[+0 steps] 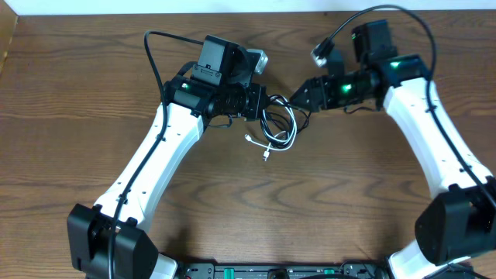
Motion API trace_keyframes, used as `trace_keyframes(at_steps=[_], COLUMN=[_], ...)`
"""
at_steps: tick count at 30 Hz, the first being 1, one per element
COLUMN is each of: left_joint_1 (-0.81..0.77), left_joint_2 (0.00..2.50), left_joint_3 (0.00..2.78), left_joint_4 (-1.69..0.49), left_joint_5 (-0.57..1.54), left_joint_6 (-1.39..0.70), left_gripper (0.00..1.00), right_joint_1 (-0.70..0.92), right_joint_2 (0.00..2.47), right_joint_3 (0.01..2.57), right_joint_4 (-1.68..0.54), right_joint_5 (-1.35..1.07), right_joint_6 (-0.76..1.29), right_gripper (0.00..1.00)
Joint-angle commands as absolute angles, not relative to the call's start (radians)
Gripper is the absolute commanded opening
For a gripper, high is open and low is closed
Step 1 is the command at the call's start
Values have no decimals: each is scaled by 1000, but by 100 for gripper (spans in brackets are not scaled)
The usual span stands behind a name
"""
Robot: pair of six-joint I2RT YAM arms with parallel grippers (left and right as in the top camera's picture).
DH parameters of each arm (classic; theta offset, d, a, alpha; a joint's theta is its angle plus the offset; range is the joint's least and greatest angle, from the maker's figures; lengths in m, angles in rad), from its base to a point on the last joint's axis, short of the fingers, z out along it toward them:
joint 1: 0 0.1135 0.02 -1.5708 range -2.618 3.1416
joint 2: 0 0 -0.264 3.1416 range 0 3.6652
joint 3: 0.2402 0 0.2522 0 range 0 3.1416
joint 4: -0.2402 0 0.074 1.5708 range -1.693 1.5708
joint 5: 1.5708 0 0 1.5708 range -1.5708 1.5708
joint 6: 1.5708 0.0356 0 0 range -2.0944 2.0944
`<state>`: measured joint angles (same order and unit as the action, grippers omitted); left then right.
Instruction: Untangle cables
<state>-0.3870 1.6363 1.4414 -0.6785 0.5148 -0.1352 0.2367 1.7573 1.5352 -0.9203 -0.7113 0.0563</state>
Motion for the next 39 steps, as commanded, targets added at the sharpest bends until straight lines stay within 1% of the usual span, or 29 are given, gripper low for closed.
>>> trace_keyframes(at_steps=[1, 7, 13, 14, 16, 20, 24, 26, 29, 32, 34, 36, 37, 39], left_joint_1=[-382, -382, -382, -382, -382, -369, -332, -317, -301, -292, -289, -293, -298, -308], left_joint_2=[1606, 1606, 1606, 1606, 1606, 1606, 1606, 1606, 1606, 1606, 1606, 1607, 1608, 1610], left_joint_3=[1466, 1466, 1466, 1466, 1466, 1466, 1466, 1466, 1466, 1466, 1466, 1466, 1465, 1463], left_joint_4=[-655, -645, -646, -646, -646, -657, -696, -715, -751, -782, -791, -792, -791, -792], left_joint_5=[515, 515, 515, 515, 514, 469, 334, 279, 192, 149, 150, 247, 294, 364], left_joint_6=[-187, -202, -211, -213, -212, -212, -212, -212, -211, -168, -166, -131, -119, -107], left_gripper=[8, 7, 7, 7, 7, 7, 7, 8, 7, 7, 8, 8, 11, 21], right_joint_1=[271, 331, 400, 407, 407, 368, 303, 280, 260, 256, 256, 256, 256, 255], right_joint_2=[1774, 1774, 1784, 1791, 1802, 1803, 1803, 1803, 1803, 1803, 1803, 1795, 1789, 1774], right_joint_3=[1485, 1443, 1324, 1301, 1277, 1262, 1262, 1262, 1262, 1262, 1262, 1263, 1266, 1280], right_joint_4=[-903, -903, -757, -732, -735, -789, -866, -881, -882, -881, -878, -853, -844, -836], right_joint_5=[-706, -428, -253, -217, -131, -10, 65, 68, 21, -30, -80, -231, -305, -442], right_joint_6=[65, 316, 504, 529, 585, 606, 606, 591, 522, 468, 421, 311, 271, 218], right_gripper=[55, 46, 38, 36, 28, 18, 8, 1, 1, 1, 1, 1, 1, 1])
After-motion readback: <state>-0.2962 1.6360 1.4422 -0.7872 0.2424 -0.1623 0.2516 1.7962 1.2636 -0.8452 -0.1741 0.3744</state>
